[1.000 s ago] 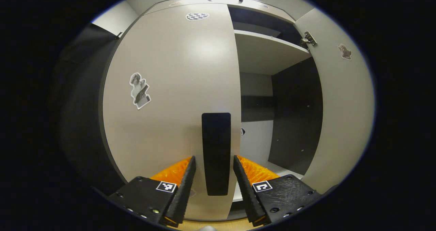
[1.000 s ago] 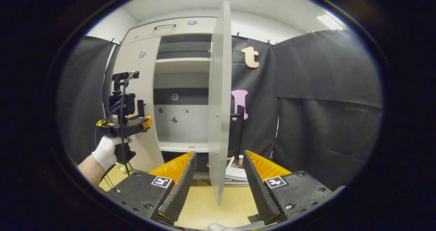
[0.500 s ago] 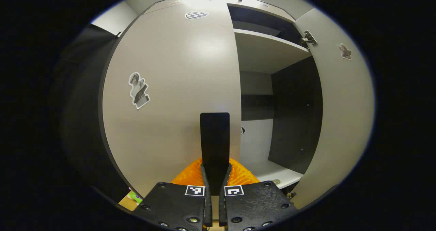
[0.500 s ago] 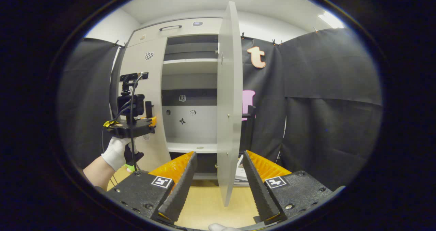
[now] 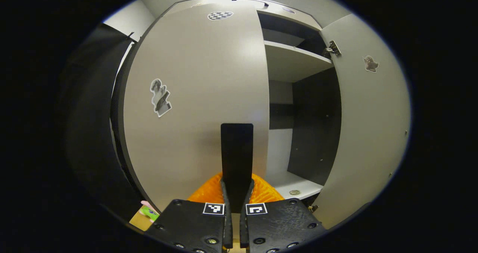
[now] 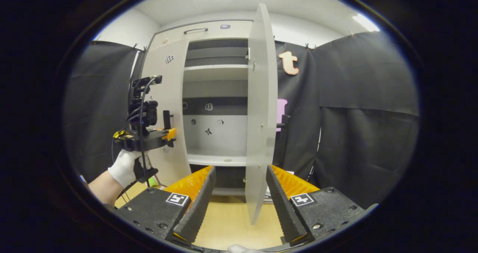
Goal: Open the right door of the double-door shoe cabinet with the right hand, and open the left door with the left hand.
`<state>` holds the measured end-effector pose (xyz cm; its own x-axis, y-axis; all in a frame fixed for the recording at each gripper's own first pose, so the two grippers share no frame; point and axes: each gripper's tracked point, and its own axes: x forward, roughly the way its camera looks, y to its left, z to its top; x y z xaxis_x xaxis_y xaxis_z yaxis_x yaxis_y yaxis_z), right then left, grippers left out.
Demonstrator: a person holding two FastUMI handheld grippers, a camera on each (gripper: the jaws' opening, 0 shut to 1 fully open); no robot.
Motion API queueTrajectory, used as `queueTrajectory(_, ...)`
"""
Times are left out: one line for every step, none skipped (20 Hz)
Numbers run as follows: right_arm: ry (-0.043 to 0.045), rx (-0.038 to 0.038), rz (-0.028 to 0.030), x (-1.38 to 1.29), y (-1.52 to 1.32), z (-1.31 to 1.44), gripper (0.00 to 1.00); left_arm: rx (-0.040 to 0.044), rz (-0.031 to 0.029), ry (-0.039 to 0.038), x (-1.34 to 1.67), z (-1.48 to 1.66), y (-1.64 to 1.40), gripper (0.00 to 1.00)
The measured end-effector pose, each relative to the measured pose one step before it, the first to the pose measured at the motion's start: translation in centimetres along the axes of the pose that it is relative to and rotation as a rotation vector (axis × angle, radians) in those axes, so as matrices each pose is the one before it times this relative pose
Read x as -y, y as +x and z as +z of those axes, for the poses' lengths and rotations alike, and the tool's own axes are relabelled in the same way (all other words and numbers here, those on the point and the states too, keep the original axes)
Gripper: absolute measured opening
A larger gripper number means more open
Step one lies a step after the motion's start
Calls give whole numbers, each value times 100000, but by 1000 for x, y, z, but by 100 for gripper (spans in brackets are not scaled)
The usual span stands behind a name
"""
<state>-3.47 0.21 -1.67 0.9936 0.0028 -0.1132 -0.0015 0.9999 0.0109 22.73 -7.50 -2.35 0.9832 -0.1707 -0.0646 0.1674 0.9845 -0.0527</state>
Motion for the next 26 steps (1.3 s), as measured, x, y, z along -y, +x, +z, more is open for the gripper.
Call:
queueTrajectory(97, -29, 1320, -344, -144, -67, 85, 164, -227, 185, 30, 42, -523, 7)
queueTrajectory(-274, -210, 1119, -321, -140, -42, 84, 273, 146, 503, -127, 20, -448, 7)
queueTrajectory(-355, -17, 1201, -336, -213, -72, 84, 109, 410, 549, -258, 6, -567, 7)
queueTrajectory(-264, -2, 1263, -335, -76, 11, 85, 151, 354, 91, -74, -9, -323, 7)
queueTrajectory(-162, 22, 1312, -353, -128, -176, 85, 126, 343, -96, -250, 34, -627, 7)
queueTrajectory(-134, -223, 1372, -375, -60, -139, 84, -16, 259, -71, -258, 51, -552, 7)
queueTrajectory(-133, -124, 1596, -432, -103, -256, 84, -164, 189, -84, -289, 18, -608, 7)
queueTrajectory(-106, -40, 1455, -402, -27, 20, 84, 194, 204, -64, -268, -1, -482, 7)
queueTrajectory(-179, -81, 1230, -302, -57, -58, 84, 191, 386, -153, -315, -47, -450, 7)
queueTrajectory(37, -434, 1133, -294, 10, -162, 85, 365, 461, -166, -245, 35, -497, 7)
queueTrajectory(426, -447, 1536, -336, 45, -276, 84, 55, 645, -211, -314, -76, -499, 7)
queueTrajectory(416, -343, 1460, -432, 51, -171, 85, -120, 660, 193, -324, 6, -432, 6)
queueTrajectory(63, -134, 1012, -284, 110, 17, 85, -199, 670, 118, -369, -56, -435, 6)
queueTrajectory(-300, -152, 739, -241, 96, -28, 85, -16, 530, 254, -368, -2, -368, 6)
queueTrajectory(-195, -111, 715, -82, -89, -64, 84, -25, 600, -182, -416, -36, -552, 6)
queueTrajectory(-62, 104, 1002, -84, -105, -1, 84, 54, 657, -67, -416, 13, -313, 6)
queueTrajectory(-173, 145, 667, -106, -28, -77, 84, 13, 601, 350, -421, -75, -574, 6)
queueTrajectory(-276, -93, 741, -110, 41, 40, 84, 249, 737, 631, -429, 51, -246, 6)
queueTrajectory(-46, 60, 728, -118, 23, -136, 85, -52, 636, 832, -360, -141, -148, 6)
queueTrajectory(81, -148, 752, -85, 37, -6, 85, 90, 602, 812, -371, -58, -223, 6)
queueTrajectory(33, -224, 820, -88, -55, -140, 85, 29, 400, 291, -406, -145, -189, 6)
queueTrajectory(161, -314, 566, -8, 33, -88, 84, 392, 81, -261, -296, 36, -210, 0)
queueTrajectory(112, -321, 1089, -117, -31, -123, 84, 300, 317, -595, -198, 19, -194, 0)
queueTrajectory(-54, -259, 845, -31, -93, 19, 84, 83, 30, -310, -236, 18, -191, 0)
queueTrajectory(-13, 32, 523, 11, -94, 138, 84, -234, 333, -344, -265, -72, -246, 0)
queueTrajectory(-18, 39, 499, -45, -80, 157, 85, 5, 681, -183, -285, -55, -168, 0)
